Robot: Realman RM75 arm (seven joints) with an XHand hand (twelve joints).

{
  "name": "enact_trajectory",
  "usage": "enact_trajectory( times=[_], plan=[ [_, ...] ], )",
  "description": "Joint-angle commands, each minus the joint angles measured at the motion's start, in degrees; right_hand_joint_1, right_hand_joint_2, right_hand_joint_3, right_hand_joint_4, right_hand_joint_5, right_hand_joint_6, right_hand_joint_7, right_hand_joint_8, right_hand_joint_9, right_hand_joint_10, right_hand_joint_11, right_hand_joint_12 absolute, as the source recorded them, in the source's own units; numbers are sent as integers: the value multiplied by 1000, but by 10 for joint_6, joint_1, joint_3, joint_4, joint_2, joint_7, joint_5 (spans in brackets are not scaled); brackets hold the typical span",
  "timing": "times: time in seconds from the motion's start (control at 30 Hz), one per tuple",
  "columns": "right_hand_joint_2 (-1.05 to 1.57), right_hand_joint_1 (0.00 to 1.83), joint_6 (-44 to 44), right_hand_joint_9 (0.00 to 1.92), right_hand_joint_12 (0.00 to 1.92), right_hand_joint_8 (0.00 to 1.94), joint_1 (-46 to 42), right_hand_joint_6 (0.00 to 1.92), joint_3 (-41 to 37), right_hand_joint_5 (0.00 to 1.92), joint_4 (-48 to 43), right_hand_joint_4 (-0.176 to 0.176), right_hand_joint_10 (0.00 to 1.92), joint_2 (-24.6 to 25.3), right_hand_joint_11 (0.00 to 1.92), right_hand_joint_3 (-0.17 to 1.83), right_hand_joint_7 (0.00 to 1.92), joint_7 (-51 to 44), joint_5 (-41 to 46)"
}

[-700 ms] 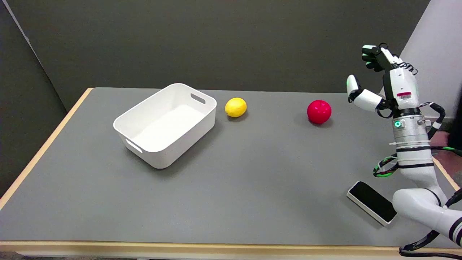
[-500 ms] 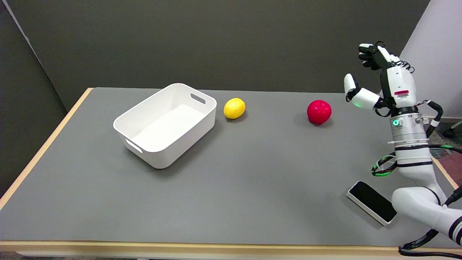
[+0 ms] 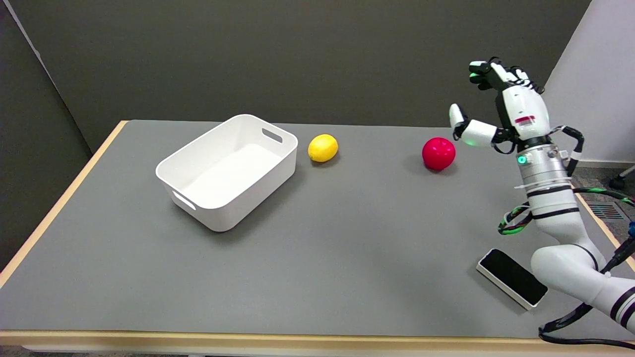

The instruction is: Pick up the chalkboard eraser.

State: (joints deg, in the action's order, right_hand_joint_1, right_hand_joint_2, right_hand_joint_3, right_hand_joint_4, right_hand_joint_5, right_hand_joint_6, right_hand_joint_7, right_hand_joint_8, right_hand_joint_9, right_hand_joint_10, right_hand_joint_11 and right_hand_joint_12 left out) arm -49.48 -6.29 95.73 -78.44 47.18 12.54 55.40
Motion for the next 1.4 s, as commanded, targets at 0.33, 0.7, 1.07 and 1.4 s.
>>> enact_trajectory(
  times=[0.33, 0.7, 1.07, 1.4],
  plan=[
    [641, 484, -351, 256, 1144, 607, 41, 561, 290, 274, -182, -110, 915, 218, 0, 926, 398, -819, 273],
    [658, 530, -551, 235, 1234, 557, 11, 533, 405, 283, -181, -100, 952, 212, 0, 836, 394, -807, 140],
    [646, 494, -552, 364, 1289, 645, -63, 612, 414, 314, -177, -89, 1030, 236, 98, 914, 470, -763, 134],
    [651, 475, -555, 307, 1266, 613, -140, 565, 421, 277, -113, -114, 973, 273, 78, 918, 405, -694, 134]
  ],
)
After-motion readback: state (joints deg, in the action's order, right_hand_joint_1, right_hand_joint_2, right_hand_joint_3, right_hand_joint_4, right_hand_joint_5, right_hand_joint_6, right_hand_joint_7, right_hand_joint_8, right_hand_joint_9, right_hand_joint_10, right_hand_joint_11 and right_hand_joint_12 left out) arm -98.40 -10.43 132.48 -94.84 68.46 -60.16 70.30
